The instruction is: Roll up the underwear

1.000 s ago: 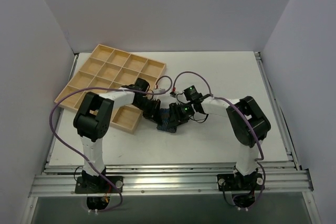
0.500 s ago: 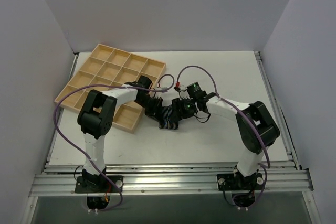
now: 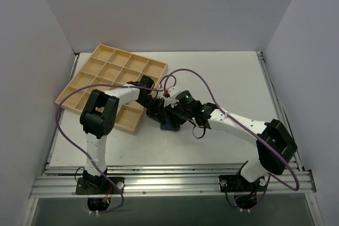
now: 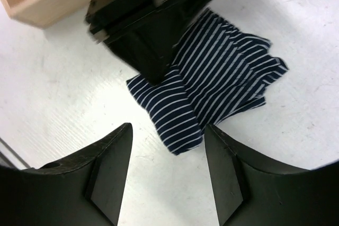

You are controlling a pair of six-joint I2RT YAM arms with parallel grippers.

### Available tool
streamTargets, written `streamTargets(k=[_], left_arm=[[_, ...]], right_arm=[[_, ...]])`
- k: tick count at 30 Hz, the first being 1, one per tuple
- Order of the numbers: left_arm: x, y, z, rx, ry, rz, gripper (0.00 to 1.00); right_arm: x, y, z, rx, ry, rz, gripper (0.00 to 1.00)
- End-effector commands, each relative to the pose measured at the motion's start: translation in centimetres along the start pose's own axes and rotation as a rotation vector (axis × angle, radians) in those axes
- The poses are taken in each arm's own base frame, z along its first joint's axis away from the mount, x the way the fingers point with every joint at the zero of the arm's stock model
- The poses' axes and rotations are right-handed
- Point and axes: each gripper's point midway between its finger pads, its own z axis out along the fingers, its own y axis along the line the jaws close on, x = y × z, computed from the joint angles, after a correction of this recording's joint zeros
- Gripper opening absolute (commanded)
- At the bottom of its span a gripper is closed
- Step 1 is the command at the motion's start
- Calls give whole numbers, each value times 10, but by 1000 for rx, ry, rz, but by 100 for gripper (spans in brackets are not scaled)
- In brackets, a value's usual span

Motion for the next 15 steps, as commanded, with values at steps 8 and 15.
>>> streamTargets(k=[8,15], left_arm=[[8,26,15,-102,60,6,2],[6,26,16,-97,68,1,2]], right_arm=[[29,-5,6,204,144,-400,53],[34,-1,18,227,230,-585,54]])
